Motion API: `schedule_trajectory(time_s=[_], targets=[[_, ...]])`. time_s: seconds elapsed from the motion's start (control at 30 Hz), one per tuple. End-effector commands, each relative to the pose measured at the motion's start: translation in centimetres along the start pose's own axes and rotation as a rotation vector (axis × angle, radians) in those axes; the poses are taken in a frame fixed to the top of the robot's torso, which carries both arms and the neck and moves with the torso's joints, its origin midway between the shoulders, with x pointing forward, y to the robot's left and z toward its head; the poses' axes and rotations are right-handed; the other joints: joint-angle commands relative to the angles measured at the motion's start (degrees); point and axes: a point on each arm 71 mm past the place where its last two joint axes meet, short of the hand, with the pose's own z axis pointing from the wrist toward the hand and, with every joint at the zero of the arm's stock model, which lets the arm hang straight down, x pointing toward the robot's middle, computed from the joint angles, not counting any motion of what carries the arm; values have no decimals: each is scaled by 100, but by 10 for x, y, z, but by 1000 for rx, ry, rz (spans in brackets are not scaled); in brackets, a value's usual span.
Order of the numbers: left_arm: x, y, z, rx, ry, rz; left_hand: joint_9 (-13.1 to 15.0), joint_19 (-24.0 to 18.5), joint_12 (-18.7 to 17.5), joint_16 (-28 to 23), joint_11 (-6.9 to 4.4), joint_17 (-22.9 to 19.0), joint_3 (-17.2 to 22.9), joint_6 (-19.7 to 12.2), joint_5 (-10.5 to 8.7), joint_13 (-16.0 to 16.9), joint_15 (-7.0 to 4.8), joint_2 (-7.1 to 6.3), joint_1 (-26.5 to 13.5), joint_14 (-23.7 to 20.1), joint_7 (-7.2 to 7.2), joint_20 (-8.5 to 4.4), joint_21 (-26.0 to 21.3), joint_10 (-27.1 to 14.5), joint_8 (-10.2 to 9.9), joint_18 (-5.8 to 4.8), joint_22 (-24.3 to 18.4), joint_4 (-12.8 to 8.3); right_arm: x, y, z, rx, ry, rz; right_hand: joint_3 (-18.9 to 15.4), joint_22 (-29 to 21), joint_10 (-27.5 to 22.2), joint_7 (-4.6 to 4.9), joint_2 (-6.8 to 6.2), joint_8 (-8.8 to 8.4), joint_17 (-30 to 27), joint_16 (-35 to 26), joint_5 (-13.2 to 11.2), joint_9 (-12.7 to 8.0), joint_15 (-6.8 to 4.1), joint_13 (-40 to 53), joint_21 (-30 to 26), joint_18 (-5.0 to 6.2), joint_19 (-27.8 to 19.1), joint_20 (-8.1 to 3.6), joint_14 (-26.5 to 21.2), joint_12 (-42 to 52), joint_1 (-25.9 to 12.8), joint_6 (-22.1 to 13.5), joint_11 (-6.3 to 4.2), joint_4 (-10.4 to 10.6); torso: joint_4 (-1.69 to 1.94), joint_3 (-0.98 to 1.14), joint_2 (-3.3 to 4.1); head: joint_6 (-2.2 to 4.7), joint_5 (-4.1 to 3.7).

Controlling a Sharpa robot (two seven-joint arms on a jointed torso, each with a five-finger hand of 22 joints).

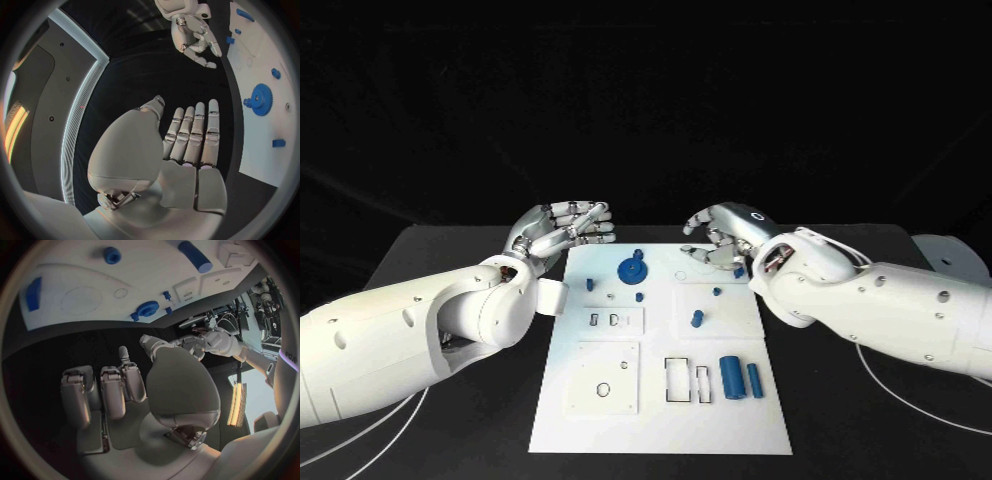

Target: Assemble the parts on the task board

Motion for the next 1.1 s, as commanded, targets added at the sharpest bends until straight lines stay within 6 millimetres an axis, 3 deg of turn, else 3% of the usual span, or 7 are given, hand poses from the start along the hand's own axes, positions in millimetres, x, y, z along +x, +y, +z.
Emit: schedule_trajectory(time_s=[0.03,0.13,0.27,0.37,0.53,0.7,1.1], targets=[[1,-2,0,16,10,-8,0,-15,-1,-37,-13,11,26,-15,12,1,16,-19,-18,0,243,11,-32,5,-21,79,-7,-14,-14,-12,-11,-40,-23,197,55,1465,-122,-1,-67,-35,1509,31,-121,5,7,608,-16,-25,568,35,597,-127,178,26,-1,-127,-107,25,-49,36,17],[1,-3,-1,18,17,-12,9,-14,15,-44,-34,17,36,27,12,7,5,-10,-11,9,213,12,-39,46,-3,83,-5,-20,-25,-32,-25,-29,-17,244,67,1490,-137,-24,-154,-46,1509,31,8,11,-7,602,9,-33,587,26,597,-136,283,32,-19,-224,-157,50,-76,69,28],[-1,-3,-2,21,19,-13,14,-11,23,-48,-50,23,48,59,12,9,-3,0,-4,18,191,11,-44,77,10,85,-3,-24,-32,-51,-40,-20,-1,228,95,1507,-132,-42,-193,-34,1509,31,31,24,-21,603,26,-39,599,12,597,-133,400,82,-37,-320,-223,96,-100,50,-10],[-1,-3,-2,22,22,-15,16,-10,25,-49,-55,25,52,68,12,10,-6,2,0,22,185,10,-45,86,13,85,-2,-27,-30,-61,-49,-6,22,202,105,1507,-139,-46,-212,-36,1509,31,25,26,-26,593,26,-39,599,7,597,-144,448,90,-43,-360,-234,111,-116,46,-84],[0,-2,-1,22,25,-16,17,-10,26,-49,-57,26,54,71,12,10,-7,3,1,24,184,10,-46,90,15,85,-2,-28,-25,-77,-57,33,63,145,149,1507,-138,-34,-228,-58,1509,31,120,22,-27,588,26,-39,599,0,597,-149,521,80,-38,-421,-245,149,-117,11,-131],[0,-2,-1,22,26,-17,17,-10,26,-49,-57,26,54,71,12,10,-7,3,1,24,184,10,-46,90,15,85,-2,-28,-17,-90,-59,72,94,110,128,1507,-210,10,-251,-232,1509,31,-192,-35,9,525,26,-39,599,26,597,-226,500,-163,6,-431,-244,159,-112,-21,-112],[1,-1,0,20,28,-18,16,-9,23,-52,-58,29,56,74,12,8,-11,-1,5,29,187,9,-48,95,13,85,-1,-33,5,-94,-47,91,146,101,133,1507,-168,0,-233,-304,1509,31,-238,-54,12,570,26,-39,599,36,597,-169,583,-234,1,-492,-211,135,-106,-108,-49]])
